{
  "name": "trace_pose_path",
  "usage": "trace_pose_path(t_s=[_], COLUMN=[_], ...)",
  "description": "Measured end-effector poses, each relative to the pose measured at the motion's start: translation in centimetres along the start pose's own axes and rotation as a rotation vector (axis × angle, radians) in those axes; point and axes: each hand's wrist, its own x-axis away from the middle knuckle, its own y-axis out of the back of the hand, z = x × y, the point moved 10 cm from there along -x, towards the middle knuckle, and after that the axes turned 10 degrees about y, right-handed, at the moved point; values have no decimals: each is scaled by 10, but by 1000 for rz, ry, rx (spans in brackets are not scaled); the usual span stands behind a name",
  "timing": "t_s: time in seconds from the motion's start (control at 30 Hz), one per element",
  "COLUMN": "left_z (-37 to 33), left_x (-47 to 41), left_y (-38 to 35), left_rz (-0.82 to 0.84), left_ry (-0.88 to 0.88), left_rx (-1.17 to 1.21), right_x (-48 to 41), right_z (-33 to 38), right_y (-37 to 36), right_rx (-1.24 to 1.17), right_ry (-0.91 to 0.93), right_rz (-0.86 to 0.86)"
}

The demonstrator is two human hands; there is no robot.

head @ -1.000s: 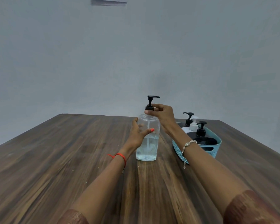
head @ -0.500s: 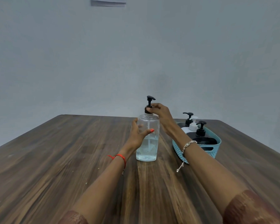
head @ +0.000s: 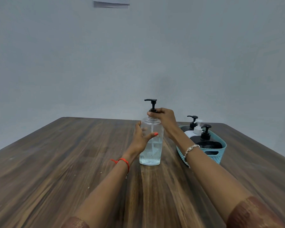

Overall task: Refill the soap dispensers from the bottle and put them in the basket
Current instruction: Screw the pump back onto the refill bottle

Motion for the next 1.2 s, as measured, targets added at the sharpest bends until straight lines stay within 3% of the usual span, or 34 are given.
trace_pose_path(t_s=[0.17, 0.37, 0.83, 1.2], left_z=[0, 1, 1, -1], left_x=[0, -3, -2, 1], left_y=[1, 2, 0, -2], left_rz=[-1, -8, -28, 16], left_ry=[-11, -14, -24, 13], left_rx=[0, -10, 32, 18], right_x=[2, -1, 6, 15], right_z=[4, 3, 21, 26], right_y=[2, -7, -2, -5], right_rx=[201, -19, 260, 338], right_ry=[53, 0, 149, 146], right_rz=[-120, 116, -153, -140])
